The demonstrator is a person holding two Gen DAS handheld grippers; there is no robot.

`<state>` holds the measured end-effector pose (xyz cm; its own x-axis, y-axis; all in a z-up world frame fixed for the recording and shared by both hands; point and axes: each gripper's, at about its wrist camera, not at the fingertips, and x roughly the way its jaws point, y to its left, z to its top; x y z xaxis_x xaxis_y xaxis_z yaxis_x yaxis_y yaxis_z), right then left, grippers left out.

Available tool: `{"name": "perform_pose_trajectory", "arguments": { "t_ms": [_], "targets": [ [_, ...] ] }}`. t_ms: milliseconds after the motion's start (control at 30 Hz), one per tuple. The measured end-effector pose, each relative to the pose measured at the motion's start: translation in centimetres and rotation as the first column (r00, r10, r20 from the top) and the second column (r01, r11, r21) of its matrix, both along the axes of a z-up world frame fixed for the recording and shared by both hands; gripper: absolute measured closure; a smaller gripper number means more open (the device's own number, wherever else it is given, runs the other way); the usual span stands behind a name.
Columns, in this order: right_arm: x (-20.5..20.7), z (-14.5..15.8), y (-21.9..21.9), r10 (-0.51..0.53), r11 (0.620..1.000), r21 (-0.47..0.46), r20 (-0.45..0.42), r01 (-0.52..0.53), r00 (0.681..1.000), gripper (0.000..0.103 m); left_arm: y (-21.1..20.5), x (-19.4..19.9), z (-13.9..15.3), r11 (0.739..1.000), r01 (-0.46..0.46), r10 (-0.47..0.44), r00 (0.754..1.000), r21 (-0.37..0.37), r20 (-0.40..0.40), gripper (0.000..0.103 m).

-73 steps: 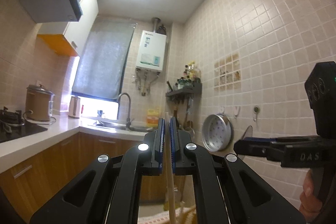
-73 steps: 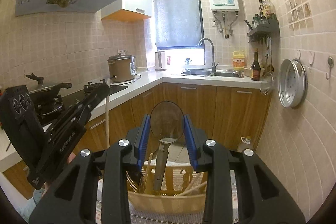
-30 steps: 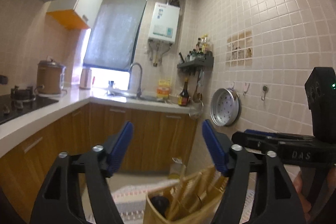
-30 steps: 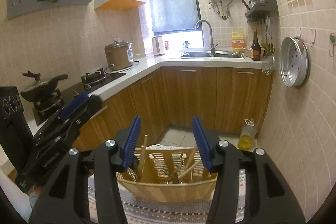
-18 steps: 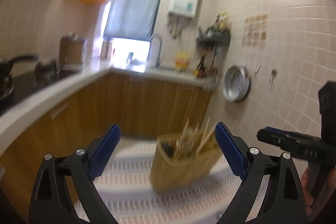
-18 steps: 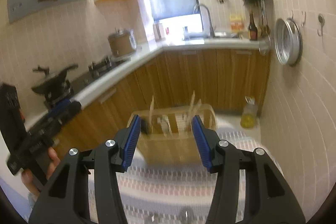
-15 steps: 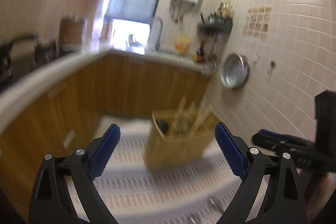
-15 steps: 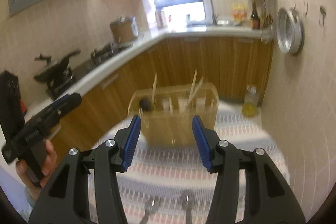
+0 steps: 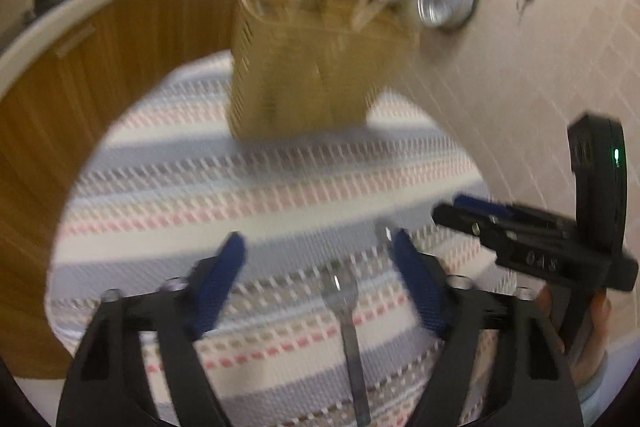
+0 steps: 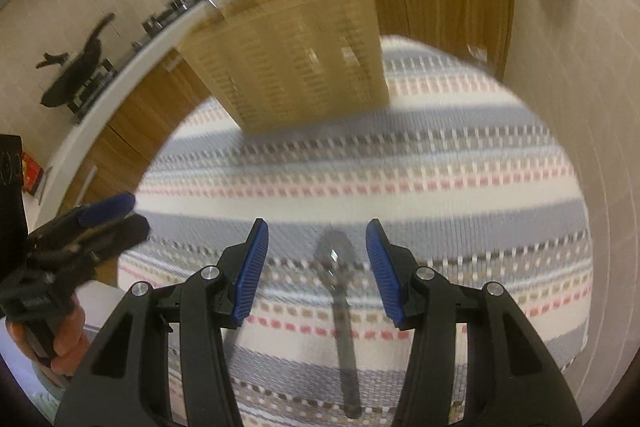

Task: Organize utensils
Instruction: 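Move both tools back down to the remaining clear spoons on the cloth, then close the left tool on a clear spoon while the right tool lowers over another spoon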

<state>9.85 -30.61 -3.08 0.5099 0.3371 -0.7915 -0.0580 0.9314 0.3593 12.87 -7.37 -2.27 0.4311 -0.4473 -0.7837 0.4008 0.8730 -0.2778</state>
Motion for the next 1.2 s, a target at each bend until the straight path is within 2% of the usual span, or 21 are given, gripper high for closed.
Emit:
{"name": "perform_pose_trajectory", "arguments": {
  "t_ms": [33,100,300,433,500,633,733,767,800,867,1033,1133,1200],
  "targets": [
    [0.2,-0.9,-0.1,0.01,1.0,0.012,-0.03,-0.009,1.0,0.067,-0.1,0.0,-0.7,1.0,0.013,-0.013,1.0,-0.005,-0.026,0.047],
    [0.4,-2.1,-0.3,0.019,0.999,0.032,-0.069,-0.016,0.997,0.067,-0.4,0.5,-2.7,0.999,0.032,-0.034,0.994,-0.019,-0.108,0.055],
    [1.0,-4.6,0.7,0.068,0.998,-0.006,-0.144,-0.07,0.987,0.069,-0.7,0.3,-6.1,0.999,0.052,-0.052,0.978,-0.005,-0.201,0.07],
    [1.3,-5.3,1.2,0.077,0.996,-0.037,-0.151,-0.083,0.986,0.07,-1.8,-0.6,-5.8,0.996,0.068,-0.058,0.986,0.061,-0.153,0.07],
    [1.3,-5.4,1.5,0.076,0.994,-0.063,-0.146,-0.086,0.986,0.072,-2.7,-1.3,-5.7,0.989,0.083,-0.068,0.99,0.12,-0.121,0.068],
    [1.5,-5.7,1.5,0.054,0.994,-0.085,-0.145,-0.067,0.988,0.085,-4.3,-2.3,-5.5,0.973,0.102,-0.091,0.994,0.208,-0.061,0.063],
    [1.2,-5.8,0.3,0.022,0.997,-0.067,-0.149,-0.032,0.989,0.086,-5.2,-2.6,-5.6,0.958,0.104,-0.103,0.995,0.268,-0.019,0.063],
    [1.1,-5.8,0.0,0.008,0.997,-0.074,-0.15,-0.019,0.989,0.086,-5.4,-2.6,-5.7,0.95,0.103,-0.108,0.994,0.294,0.0,0.069],
    [1.0,-5.9,-0.3,-0.008,0.997,-0.08,-0.15,-0.004,0.989,0.086,-5.6,-2.4,-5.8,0.943,0.1,-0.111,0.994,0.318,0.017,0.071],
    [0.6,-5.7,-0.8,-0.013,0.998,-0.058,-0.152,0.005,0.988,0.086,-5.3,-2.0,-5.7,0.943,0.132,-0.143,0.99,0.305,0.014,0.071],
    [-0.3,-4.8,-1.6,-0.016,1.0,-0.009,-0.121,0.015,0.993,0.086,-3.7,0.0,-5.5,0.968,0.192,-0.186,0.981,0.161,-0.053,0.072],
    [-0.3,-3.9,-1.8,-0.017,1.0,0.021,-0.111,0.019,0.994,0.086,-2.4,0.8,-5.0,0.976,0.191,-0.184,0.98,0.102,-0.078,0.071],
    [0.0,-3.2,-1.7,-0.017,1.0,-0.003,-0.109,0.017,0.994,0.086,-2.0,1.4,-4.8,0.978,0.192,-0.183,0.977,0.086,-0.105,0.071]
  ]
}}
